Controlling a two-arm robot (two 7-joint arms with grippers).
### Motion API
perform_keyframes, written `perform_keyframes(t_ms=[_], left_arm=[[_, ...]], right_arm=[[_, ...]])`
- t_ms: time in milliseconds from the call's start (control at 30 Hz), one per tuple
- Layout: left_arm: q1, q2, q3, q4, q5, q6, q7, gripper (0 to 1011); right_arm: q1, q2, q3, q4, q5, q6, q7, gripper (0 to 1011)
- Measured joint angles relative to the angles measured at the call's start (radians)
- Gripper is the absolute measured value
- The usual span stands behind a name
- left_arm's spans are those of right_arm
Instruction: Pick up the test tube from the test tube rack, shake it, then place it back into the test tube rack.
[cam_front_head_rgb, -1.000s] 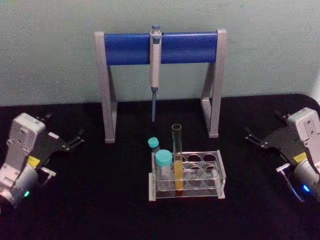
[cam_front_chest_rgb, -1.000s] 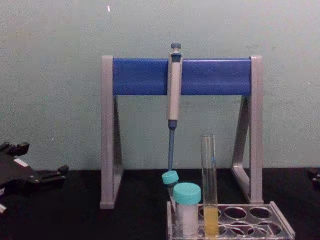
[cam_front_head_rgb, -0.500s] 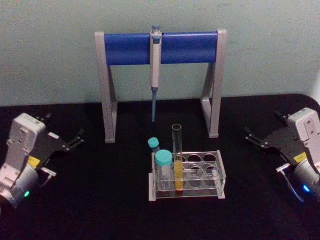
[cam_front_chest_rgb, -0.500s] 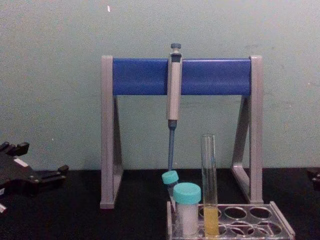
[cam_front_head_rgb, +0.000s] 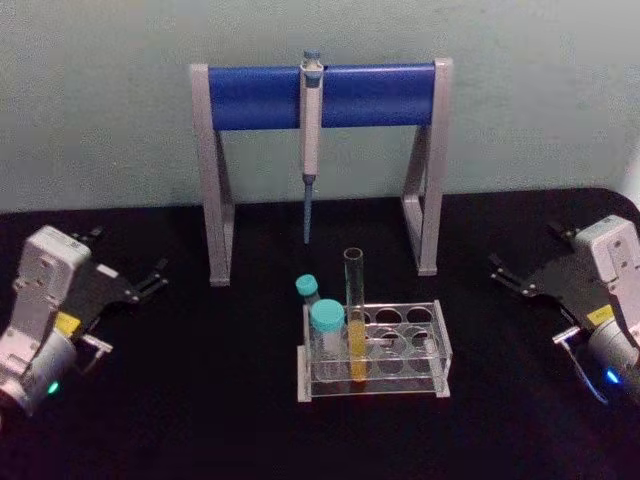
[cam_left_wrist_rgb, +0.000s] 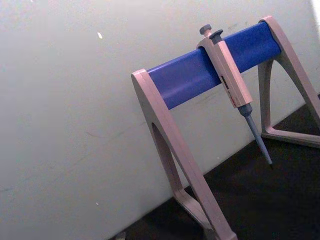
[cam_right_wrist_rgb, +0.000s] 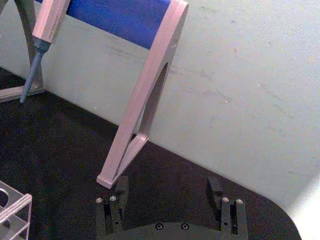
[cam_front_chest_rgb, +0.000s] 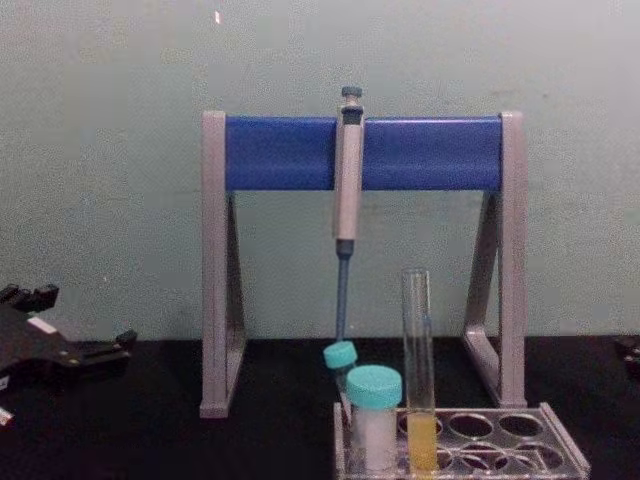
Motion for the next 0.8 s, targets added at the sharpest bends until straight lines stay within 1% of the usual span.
perform_keyframes(t_ms=[300, 533, 633, 733, 767, 800], left_arm=[[0.000, 0.000, 0.000, 0.000, 0.000, 0.000, 0.000, 1001], [0.000, 0.000, 0.000, 0.000, 0.000, 0.000, 0.000, 1001], [0.000, 0.000, 0.000, 0.000, 0.000, 0.000, 0.000, 1001], [0.000, 0.000, 0.000, 0.000, 0.000, 0.000, 0.000, 1001], [0.000, 0.000, 0.000, 0.000, 0.000, 0.000, 0.000, 1001], [0.000, 0.000, 0.000, 0.000, 0.000, 0.000, 0.000, 1001]], right_arm=[[0.000, 0.000, 0.000, 0.000, 0.000, 0.000, 0.000, 1000], [-0.016, -0.004, 0.017, -0.027, -0.003, 0.006, 0.024, 1000], [-0.034, -0.002, 0.030, -0.054, 0.011, 0.012, 0.044, 1000], [-0.058, 0.003, 0.043, -0.087, 0.039, 0.022, 0.074, 1000], [-0.069, 0.006, 0.050, -0.101, 0.057, 0.025, 0.091, 1000], [-0.069, 0.006, 0.050, -0.101, 0.057, 0.025, 0.091, 1000]])
